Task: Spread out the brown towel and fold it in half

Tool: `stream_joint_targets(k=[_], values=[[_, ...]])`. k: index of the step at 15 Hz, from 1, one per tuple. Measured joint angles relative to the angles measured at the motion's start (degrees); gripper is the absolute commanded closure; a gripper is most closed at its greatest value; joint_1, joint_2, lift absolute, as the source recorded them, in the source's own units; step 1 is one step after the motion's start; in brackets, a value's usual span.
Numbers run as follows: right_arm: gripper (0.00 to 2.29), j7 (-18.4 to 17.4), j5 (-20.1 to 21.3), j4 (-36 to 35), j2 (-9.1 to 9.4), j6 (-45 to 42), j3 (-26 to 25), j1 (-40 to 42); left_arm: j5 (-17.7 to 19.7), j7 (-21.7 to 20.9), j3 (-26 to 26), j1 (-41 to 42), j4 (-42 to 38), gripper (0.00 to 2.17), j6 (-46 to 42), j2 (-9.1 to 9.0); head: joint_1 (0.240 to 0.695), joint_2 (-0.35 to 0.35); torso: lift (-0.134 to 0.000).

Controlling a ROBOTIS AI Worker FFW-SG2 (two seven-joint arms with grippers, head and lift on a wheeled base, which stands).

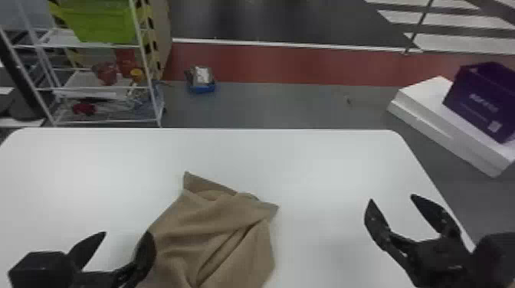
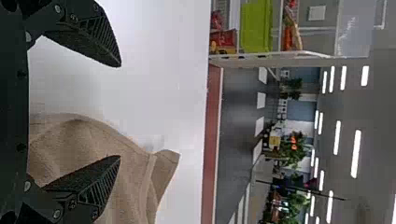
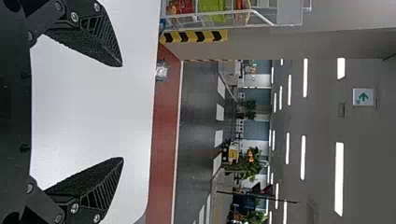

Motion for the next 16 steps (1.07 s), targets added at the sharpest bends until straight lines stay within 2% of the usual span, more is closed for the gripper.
stream_joint_targets(k=[3,4,11,13,16], values=[[0.17,0.02,-0.07,0.39,-0.16,0.71,-0.49,-0.16,0.47,-0.1,0.88,0.57,-2.96,0.28,8.23,0.15,0.695,-0.096,-0.124],[0.17,0.02,-0.08,0.6,-0.16,0.82,-0.49,-0.25,0.49,-0.41,1.07,0.34,-3.13,0.36,9.62,0.24,0.695,-0.097,-0.124],[0.17,-0.01,-0.19,1.48,-0.07,0.41,-0.52,-0.56,0.41,-1.36,1.18,-0.2,-4.3,0.37,15.51,0.27,0.695,-0.106,-0.124],[0.17,-0.01,-0.29,2.07,-0.16,0.12,-0.52,-0.8,0.45,-2.05,0.99,-0.19,-4.55,0.52,16.7,0.14,0.695,-0.114,-0.124],[0.17,-0.01,-0.41,2.87,-0.27,-0.24,-0.47,-1.25,0.46,-2.72,0.8,-0.21,-4.56,1.25,17.23,-0.05,0.695,-0.125,-0.124]])
